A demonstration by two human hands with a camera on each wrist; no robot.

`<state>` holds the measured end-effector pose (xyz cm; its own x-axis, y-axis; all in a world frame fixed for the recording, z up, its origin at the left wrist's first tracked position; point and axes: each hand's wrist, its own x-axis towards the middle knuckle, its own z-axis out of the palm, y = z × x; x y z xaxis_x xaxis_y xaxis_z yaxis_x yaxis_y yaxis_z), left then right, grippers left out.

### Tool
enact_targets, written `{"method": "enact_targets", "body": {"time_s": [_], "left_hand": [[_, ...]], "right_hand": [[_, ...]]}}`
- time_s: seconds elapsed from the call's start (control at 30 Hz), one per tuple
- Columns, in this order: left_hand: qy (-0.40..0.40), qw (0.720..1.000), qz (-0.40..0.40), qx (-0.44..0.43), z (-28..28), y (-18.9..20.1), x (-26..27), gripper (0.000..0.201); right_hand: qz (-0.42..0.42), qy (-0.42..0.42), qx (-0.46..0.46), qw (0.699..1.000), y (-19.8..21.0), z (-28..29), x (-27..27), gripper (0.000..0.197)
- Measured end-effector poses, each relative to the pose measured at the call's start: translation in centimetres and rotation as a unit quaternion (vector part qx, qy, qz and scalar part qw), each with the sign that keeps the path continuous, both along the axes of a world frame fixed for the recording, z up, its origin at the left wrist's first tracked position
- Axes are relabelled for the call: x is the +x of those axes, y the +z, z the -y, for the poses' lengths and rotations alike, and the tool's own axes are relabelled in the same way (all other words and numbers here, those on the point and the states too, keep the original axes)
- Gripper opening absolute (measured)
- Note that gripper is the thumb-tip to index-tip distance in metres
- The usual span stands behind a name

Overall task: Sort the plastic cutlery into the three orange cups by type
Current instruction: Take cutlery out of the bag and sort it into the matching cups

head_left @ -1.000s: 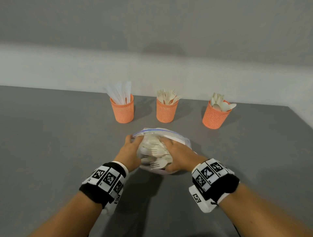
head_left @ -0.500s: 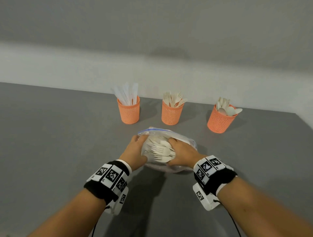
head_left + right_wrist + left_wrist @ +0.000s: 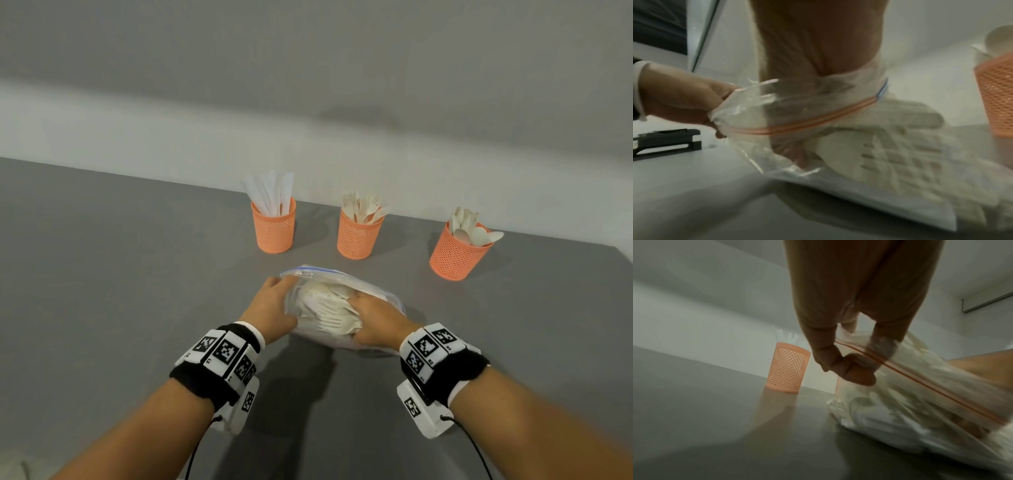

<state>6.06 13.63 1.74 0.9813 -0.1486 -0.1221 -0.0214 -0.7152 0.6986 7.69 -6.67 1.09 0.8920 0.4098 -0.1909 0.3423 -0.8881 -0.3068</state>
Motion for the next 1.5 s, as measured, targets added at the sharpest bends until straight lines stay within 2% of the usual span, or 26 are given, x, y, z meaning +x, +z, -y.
{"method": "enact_targets", "body": {"time_s": [0.13,0.23,0.37,0.47,0.53,0.6,0.67,0.73,0.83,0.9,1.0,1.1,1.17,1.23,1.37,1.43,1.5], "left_hand": [[-0.018,1.0,-0.019,0.004,-0.4,0.0,0.3,0.074],[-0.029,0.999,-0.01,-0.027,-0.3,0.2,0.5,0.075],[-0.026,0.994,0.017,-0.105,-0.2,0.4,1.3,0.064],[-0.043,0.987,0.001,-0.154,-0.1,0.8,1.9,0.06],[-0.053,0.989,-0.004,-0.141,0.4,1.0,2.1,0.061],[-0.07,0.995,0.034,-0.068,1.4,0.9,2.0,0.059],[-0.089,0.993,0.075,-0.017,2.8,0.7,1.6,0.057],[-0.127,0.988,0.092,0.004,4.1,0.3,1.4,0.07],[-0.188,0.977,0.046,0.093,5.5,-0.4,1.5,0.09],[-0.199,0.966,0.015,0.163,6.3,-0.9,1.7,0.09],[-0.202,0.954,0.004,0.223,7.3,-1.6,2.3,0.083],[-0.206,0.934,0.002,0.29,7.9,-1.9,2.6,0.081],[-0.202,0.929,0.002,0.309,7.9,-1.8,2.5,0.08],[-0.2,0.934,-0.02,0.295,7.8,-1.2,2.4,0.077],[-0.174,0.955,-0.09,0.223,6.5,2.7,1.9,0.052],[-0.122,0.979,-0.067,0.15,5.9,5.3,1.5,0.034],[-0.052,0.995,-0.008,0.08,5.4,7.2,1.6,0.035]], "right_hand": [[-0.038,-0.053,0.12,0.991,1.3,0.7,0.4,0.015],[-0.058,-0.067,0.183,0.979,1.8,1.1,0.3,0.024],[-0.097,-0.035,0.178,0.979,1.4,1.4,-0.5,0.036],[-0.109,-0.062,0.251,0.96,1.7,1.9,-0.6,0.039],[-0.1,-0.094,0.311,0.94,2.5,2.3,-0.3,0.036],[-0.093,-0.131,0.372,0.914,3.2,2.6,0.2,0.03],[-0.099,-0.172,0.451,0.87,3.5,2.8,0.6,0.032],[-0.11,-0.201,0.523,0.821,3.6,3.3,1.0,0.032],[-0.104,-0.231,0.592,0.765,4.1,4.6,1.8,0.03],[-0.098,-0.244,0.62,0.739,4.5,5.6,2.4,0.031],[-0.086,-0.263,0.648,0.709,4.7,6.6,3.1,0.036],[-0.063,-0.28,0.695,0.66,5.4,7.6,3.9,0.04],[-0.045,-0.274,0.719,0.637,6.1,8.7,4.6,0.033],[-0.052,-0.261,0.725,0.635,6.8,9.4,5.0,0.028],[-0.127,-0.23,0.704,0.66,7.2,9.6,5.0,0.021],[-0.185,-0.207,0.696,0.662,7.3,9.2,4.9,0.018],[-0.226,-0.18,0.69,0.664,7.5,8.2,4.8,0.018]]}}
